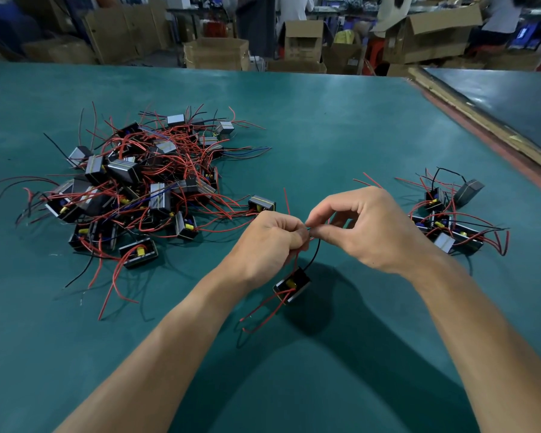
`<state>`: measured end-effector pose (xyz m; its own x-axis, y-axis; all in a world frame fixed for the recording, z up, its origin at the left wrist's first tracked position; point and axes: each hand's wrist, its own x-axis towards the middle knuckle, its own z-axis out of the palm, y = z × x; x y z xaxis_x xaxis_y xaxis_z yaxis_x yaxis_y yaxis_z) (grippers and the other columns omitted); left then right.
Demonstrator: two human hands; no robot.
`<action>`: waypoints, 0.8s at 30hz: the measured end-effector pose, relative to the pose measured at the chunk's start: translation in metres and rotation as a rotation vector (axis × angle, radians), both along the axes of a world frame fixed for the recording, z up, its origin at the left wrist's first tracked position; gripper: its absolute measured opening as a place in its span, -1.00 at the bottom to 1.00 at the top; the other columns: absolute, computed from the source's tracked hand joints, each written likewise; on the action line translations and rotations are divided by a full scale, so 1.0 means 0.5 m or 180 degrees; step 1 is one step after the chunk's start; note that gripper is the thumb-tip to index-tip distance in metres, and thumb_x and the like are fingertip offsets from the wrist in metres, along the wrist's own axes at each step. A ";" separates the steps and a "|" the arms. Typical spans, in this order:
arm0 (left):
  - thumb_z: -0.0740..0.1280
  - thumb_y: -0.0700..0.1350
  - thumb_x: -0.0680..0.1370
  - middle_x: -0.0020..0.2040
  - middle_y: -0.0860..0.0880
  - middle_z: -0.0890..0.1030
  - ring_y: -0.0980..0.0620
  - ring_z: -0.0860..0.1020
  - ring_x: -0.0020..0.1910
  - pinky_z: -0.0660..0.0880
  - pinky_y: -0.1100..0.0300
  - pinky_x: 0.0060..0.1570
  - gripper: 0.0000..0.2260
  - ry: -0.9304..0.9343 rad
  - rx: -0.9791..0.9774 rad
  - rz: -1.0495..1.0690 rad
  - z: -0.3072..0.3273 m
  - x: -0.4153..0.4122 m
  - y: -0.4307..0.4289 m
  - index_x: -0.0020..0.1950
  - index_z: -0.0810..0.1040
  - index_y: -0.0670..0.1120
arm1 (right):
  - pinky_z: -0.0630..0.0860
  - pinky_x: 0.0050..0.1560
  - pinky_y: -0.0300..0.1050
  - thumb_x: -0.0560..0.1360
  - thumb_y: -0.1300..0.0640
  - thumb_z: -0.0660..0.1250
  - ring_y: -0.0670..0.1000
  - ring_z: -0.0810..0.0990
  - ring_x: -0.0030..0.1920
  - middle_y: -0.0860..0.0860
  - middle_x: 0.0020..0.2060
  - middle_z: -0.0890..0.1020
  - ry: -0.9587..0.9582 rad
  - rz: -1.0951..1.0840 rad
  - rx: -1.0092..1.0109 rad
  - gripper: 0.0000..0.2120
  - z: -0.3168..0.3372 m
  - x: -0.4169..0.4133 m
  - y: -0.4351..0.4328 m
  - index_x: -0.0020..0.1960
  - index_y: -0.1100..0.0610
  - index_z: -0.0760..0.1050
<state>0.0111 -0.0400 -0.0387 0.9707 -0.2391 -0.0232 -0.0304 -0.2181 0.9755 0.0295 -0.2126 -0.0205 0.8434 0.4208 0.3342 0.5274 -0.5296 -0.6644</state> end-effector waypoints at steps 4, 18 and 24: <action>0.28 -0.04 0.39 -0.46 -0.04 0.38 -0.05 0.28 -0.35 0.21 0.04 -0.27 -0.79 -0.0066 0.0160 0.0048 -0.010 0.004 0.002 -0.45 0.53 -0.02 | 0.41 -0.41 -0.16 0.43 0.19 0.53 0.08 0.49 -0.40 -0.27 -0.40 0.62 0.0018 -0.0025 -0.0112 -0.74 0.000 0.000 -0.002 -0.27 -0.16 0.63; 0.32 -0.13 0.53 -0.50 0.01 0.37 0.01 0.32 -0.45 0.28 0.13 -0.40 -0.78 -0.1333 0.1339 0.0306 -0.019 -0.006 0.000 -0.32 0.49 -0.07 | 0.46 -0.32 -0.02 0.55 0.15 0.34 -0.02 0.46 -0.42 0.04 -0.40 0.63 0.0597 -0.0219 -0.0331 -0.79 -0.006 0.000 0.000 -0.26 0.04 0.56; 0.29 -0.09 0.53 -0.48 -0.01 0.43 0.02 0.35 -0.44 0.31 0.12 -0.38 -0.82 -0.1529 0.1383 0.0319 -0.020 -0.006 0.004 -0.27 0.52 -0.07 | 0.35 -0.42 -0.23 0.59 0.13 0.31 -0.09 0.38 -0.49 -0.02 -0.44 0.61 0.0646 -0.0177 -0.0351 -0.79 -0.005 -0.003 -0.002 -0.22 0.02 0.55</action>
<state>0.0078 -0.0378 -0.0486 0.9142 -0.2135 0.3443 -0.3998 -0.6137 0.6808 0.0280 -0.2134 -0.0230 0.9116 0.3962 0.1099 0.3568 -0.6294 -0.6903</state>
